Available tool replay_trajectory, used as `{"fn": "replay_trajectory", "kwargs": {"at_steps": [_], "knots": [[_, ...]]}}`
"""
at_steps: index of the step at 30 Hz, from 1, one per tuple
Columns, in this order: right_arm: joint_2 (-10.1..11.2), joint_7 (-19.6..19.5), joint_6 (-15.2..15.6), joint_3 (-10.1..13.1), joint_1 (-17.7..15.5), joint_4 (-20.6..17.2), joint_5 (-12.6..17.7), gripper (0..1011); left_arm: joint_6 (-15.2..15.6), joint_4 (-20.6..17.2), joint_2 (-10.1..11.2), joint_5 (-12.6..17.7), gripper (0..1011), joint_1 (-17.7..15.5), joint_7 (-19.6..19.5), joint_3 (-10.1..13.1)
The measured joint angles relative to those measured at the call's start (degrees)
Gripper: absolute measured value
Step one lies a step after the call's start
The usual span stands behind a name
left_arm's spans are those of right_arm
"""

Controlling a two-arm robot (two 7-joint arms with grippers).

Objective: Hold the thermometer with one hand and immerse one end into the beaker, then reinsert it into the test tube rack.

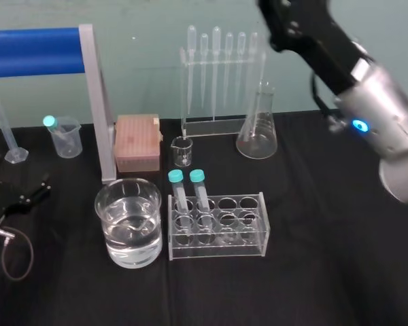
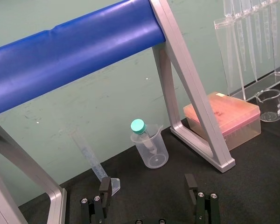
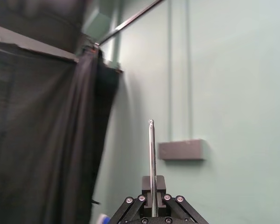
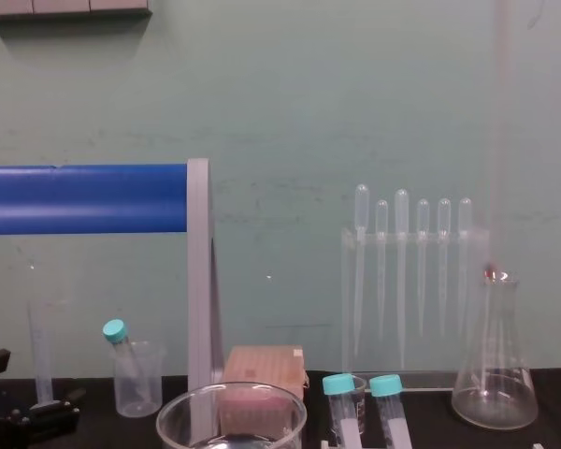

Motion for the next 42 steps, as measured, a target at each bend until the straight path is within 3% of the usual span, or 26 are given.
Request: {"fn": "replay_trajectory", "kwargs": {"at_steps": [6,12,25,42], "knots": [[1.2,-2.8,0.7,3.4,-5.3,-1.8,-1.0,57,0.0,0.0,0.0,0.0,1008,0.0,0.0,0.0],[0.3,-2.7,1.0,4.0,-7.1,1.0,-1.0,57,0.0,0.0,0.0,0.0,1008,0.0,0.0,0.0],[-1.8,1.7,1.8,0.8,-3.3,10.2,-1.9,57,0.0,0.0,0.0,0.0,1008,0.0,0.0,0.0],[-3.5,3.7,1.9,-1.5,-1.0,15.8,-2.5,57,0.0,0.0,0.0,0.0,1008,0.0,0.0,0.0]]}}
